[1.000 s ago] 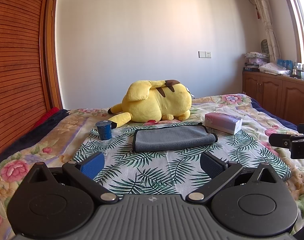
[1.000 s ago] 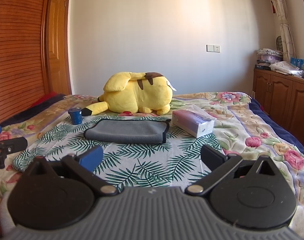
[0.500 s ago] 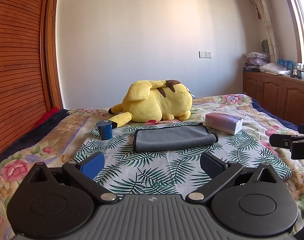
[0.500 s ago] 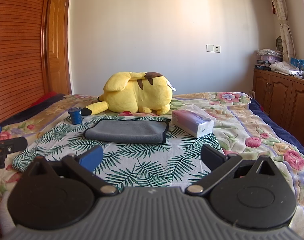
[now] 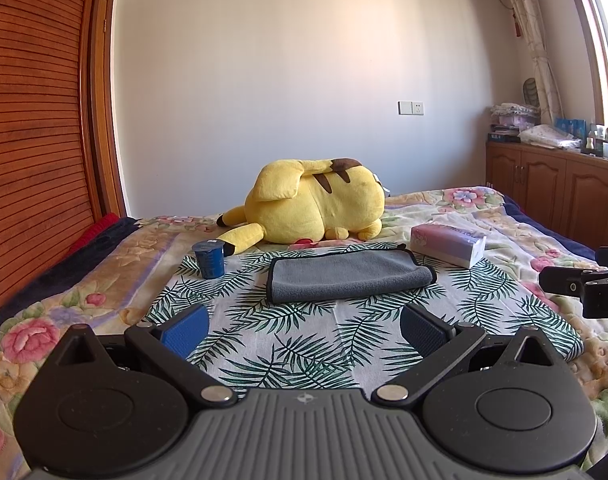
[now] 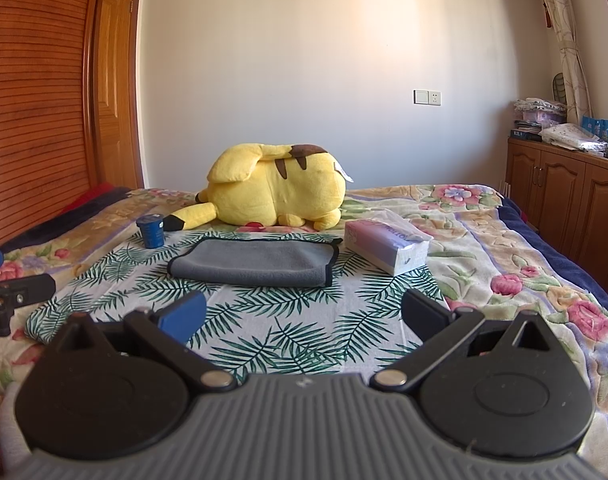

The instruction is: Fold towel

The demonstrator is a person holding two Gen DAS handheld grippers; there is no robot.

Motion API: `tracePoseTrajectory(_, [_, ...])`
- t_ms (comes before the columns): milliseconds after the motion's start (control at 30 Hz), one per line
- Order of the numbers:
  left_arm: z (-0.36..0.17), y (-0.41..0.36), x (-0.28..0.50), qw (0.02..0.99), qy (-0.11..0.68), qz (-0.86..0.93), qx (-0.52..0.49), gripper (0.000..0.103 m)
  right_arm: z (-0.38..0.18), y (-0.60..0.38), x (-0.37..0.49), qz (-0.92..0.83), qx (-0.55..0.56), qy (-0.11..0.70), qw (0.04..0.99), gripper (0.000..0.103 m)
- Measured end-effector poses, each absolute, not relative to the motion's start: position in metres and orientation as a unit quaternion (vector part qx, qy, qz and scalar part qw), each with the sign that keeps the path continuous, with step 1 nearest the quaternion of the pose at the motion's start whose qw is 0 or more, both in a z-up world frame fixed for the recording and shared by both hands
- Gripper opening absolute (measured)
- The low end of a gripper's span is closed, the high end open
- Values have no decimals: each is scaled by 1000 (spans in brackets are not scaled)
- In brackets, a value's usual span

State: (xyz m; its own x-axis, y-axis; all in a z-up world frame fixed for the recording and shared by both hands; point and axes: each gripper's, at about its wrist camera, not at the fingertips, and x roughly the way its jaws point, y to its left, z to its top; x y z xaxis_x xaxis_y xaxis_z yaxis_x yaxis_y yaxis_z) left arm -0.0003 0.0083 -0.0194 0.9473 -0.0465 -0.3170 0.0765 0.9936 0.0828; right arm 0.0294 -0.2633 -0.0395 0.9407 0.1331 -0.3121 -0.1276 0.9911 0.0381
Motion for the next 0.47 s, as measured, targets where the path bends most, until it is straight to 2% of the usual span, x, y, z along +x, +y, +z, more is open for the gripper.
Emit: tracePoseTrajectory(467, [-20,9,0,985,160,-31,48,87,-39,-263,30,66,8,159,985,103])
